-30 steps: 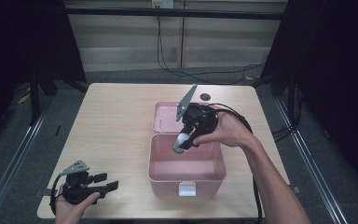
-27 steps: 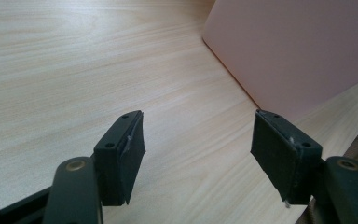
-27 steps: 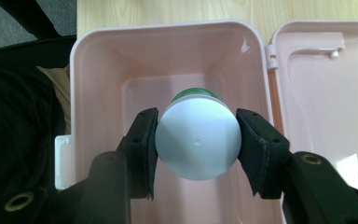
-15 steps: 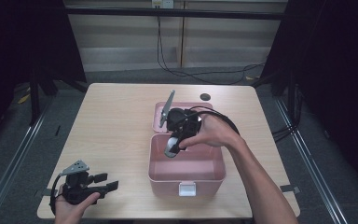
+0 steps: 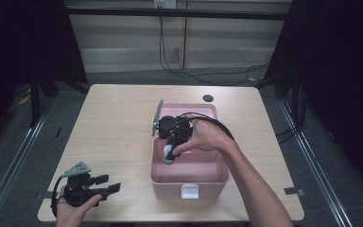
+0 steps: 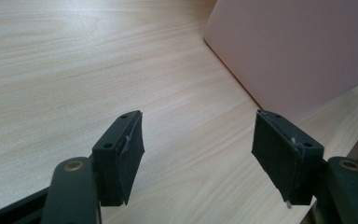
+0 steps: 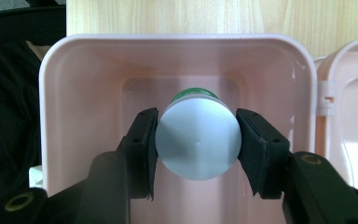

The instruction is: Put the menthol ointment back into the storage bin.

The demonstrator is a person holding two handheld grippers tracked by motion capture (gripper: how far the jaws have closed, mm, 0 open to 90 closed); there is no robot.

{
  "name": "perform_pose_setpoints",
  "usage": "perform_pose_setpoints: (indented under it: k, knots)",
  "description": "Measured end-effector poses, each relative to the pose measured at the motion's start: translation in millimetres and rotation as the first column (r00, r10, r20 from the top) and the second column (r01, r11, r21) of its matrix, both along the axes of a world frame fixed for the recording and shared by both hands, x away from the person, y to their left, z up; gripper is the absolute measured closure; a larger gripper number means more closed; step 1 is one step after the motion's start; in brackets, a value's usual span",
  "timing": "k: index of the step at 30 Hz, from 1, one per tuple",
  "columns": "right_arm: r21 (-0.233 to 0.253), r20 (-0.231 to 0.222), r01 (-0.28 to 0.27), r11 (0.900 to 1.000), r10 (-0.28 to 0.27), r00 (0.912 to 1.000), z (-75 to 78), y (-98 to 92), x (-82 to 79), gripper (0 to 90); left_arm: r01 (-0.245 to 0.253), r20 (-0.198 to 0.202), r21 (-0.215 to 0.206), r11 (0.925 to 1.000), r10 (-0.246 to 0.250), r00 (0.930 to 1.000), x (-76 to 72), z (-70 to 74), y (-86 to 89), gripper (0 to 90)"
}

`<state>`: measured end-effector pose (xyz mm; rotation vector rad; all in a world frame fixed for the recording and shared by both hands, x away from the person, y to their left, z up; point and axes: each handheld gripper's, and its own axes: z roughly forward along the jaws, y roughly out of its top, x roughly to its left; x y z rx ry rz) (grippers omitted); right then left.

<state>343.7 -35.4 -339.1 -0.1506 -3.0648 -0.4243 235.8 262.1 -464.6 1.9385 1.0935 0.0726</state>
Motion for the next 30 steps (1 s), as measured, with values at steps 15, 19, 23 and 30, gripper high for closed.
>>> perform_pose_setpoints:
  k: [15, 19, 23, 30]
  knots:
    - [-0.041, -0.02, -0.025, 0.999, 0.025, 0.9995, -14.2, 17.5, 0.4, 50.9, -0.004, -0.001, -0.003, 1.0, 0.004, 1.0, 0.8, 0.1, 0.4, 33.6]
    - [-0.042, -0.022, -0.03, 0.999, 0.029, 0.9993, -17.2, 20.8, 0.3, 51.0, 0.002, -0.002, 0.001, 1.0, -0.002, 1.0, 1.5, -0.2, -0.5, 33.5]
    - [-0.052, -0.029, -0.037, 0.998, 0.036, 0.9989, -22.6, 22.4, 1.5, 50.9, -0.006, 0.001, -0.004, 1.0, 0.006, 1.0, 0.3, 0.2, 0.2, 33.5]
    - [-0.071, -0.038, -0.04, 0.997, 0.037, 0.9986, -29.6, 27.2, 0.7, 50.9, -0.003, 0.002, -0.006, 1.0, 0.003, 1.0, -0.3, 0.5, 0.1, 33.5]
